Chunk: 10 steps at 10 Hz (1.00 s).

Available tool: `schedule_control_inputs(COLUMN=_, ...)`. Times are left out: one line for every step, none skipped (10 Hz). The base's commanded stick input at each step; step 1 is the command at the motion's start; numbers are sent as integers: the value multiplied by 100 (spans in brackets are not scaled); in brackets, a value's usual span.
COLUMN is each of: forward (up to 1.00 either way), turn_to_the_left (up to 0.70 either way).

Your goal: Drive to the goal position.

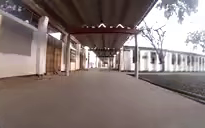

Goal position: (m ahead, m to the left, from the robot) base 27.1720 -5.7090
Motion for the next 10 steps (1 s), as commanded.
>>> schedule_control_inputs(forward=70, turn_to_the_left=0)
schedule_control_inputs(forward=70, turn_to_the_left=0)
schedule_control_inputs(forward=70, turn_to_the_left=0)
schedule_control_inputs(forward=70, turn_to_the_left=0)
schedule_control_inputs(forward=70, turn_to_the_left=0)
schedule_control_inputs(forward=70, turn_to_the_left=0)
schedule_control_inputs(forward=70, turn_to_the_left=0)
schedule_control_inputs(forward=70, turn_to_the_left=0)
schedule_control_inputs(forward=70, turn_to_the_left=0)
schedule_control_inputs(forward=70, turn_to_the_left=0)
